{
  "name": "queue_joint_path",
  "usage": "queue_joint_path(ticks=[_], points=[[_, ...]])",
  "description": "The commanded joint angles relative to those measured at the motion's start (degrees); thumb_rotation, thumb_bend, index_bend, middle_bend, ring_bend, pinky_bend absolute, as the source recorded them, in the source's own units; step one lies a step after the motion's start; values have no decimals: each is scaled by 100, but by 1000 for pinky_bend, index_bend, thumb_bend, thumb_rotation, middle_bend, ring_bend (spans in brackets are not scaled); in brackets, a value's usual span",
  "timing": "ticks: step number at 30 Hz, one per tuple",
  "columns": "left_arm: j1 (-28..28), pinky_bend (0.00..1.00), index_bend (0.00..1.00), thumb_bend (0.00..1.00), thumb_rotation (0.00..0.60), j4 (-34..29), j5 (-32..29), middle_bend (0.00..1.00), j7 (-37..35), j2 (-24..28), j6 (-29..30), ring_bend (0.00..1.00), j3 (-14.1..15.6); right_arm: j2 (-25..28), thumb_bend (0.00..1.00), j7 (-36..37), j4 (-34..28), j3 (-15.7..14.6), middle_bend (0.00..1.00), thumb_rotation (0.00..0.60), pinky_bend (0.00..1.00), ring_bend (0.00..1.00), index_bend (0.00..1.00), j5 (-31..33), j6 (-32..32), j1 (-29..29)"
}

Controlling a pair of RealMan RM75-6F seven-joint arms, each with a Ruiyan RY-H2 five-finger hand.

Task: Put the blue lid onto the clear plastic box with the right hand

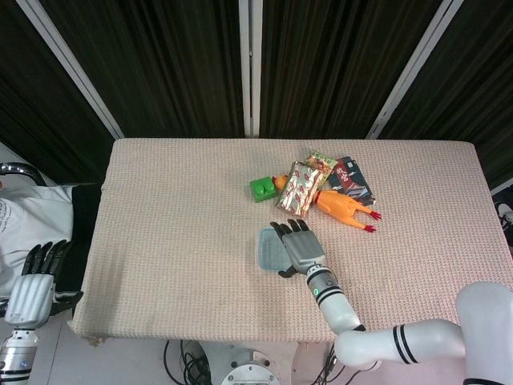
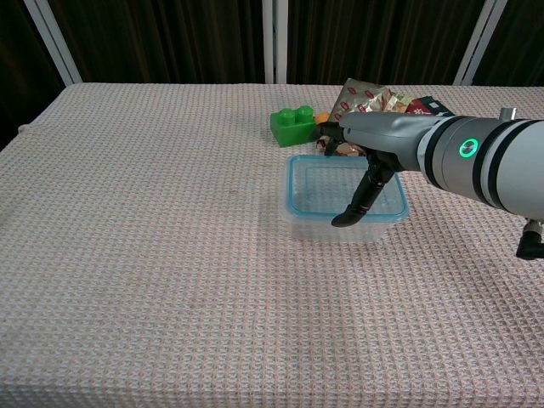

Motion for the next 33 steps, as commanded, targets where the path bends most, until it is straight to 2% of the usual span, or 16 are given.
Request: queue_joint_path(ticks=[1, 15, 33], points=[[1, 0, 65, 142, 600, 5, -5, 55, -5, 0, -2, 0, -1, 7, 158, 14, -16, -17, 215, 600, 0, 0, 0, -23, 18, -21], [-1, 0, 65, 142, 600, 10, 9, 55, -1, -11, -6, 0, 7, 55, 158, 154, 9, -101, 201, 600, 0, 0, 0, -139, -1, -177], [18, 0, 65, 142, 600, 40, -17, 55, -52, -21, -10, 0, 9, -45, 147, 130, 78, -59, 170, 600, 0, 0, 0, -219, -120, -129]])
